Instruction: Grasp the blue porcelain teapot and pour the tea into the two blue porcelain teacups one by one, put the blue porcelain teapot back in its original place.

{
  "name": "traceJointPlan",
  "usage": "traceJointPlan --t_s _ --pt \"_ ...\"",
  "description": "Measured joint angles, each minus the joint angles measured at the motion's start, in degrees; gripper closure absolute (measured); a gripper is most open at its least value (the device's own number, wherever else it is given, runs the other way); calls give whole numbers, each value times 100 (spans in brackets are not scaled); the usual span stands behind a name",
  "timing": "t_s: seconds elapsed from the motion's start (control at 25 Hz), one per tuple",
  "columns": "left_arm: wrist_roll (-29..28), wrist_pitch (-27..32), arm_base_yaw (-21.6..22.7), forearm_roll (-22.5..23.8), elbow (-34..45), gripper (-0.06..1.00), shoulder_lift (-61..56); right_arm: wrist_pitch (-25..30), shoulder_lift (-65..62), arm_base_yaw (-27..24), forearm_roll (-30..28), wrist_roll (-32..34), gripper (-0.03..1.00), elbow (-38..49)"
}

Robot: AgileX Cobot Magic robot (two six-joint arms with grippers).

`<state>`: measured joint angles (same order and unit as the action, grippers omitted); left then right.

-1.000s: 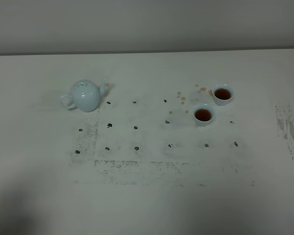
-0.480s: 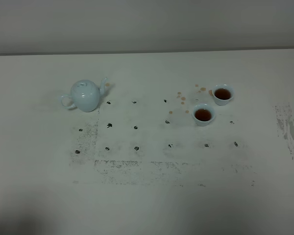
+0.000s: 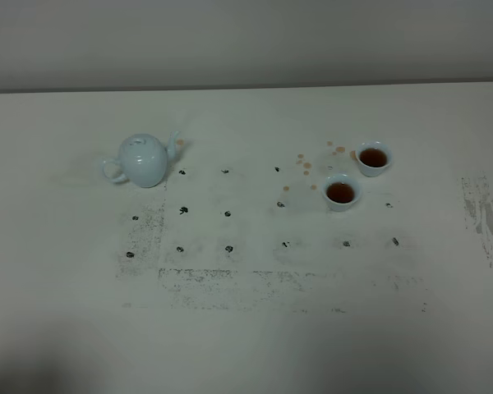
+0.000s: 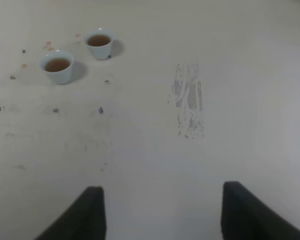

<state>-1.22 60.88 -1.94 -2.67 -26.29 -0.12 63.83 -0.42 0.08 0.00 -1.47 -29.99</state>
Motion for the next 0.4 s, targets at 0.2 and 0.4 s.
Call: traceJointPlan --t_s 0.2,0.4 --pt "0 0 502 0 0 87 0 0 0 0 0 0 48 0" --pt "-8 0 640 0 0 87 0 0 0 0 0 0 48 0"
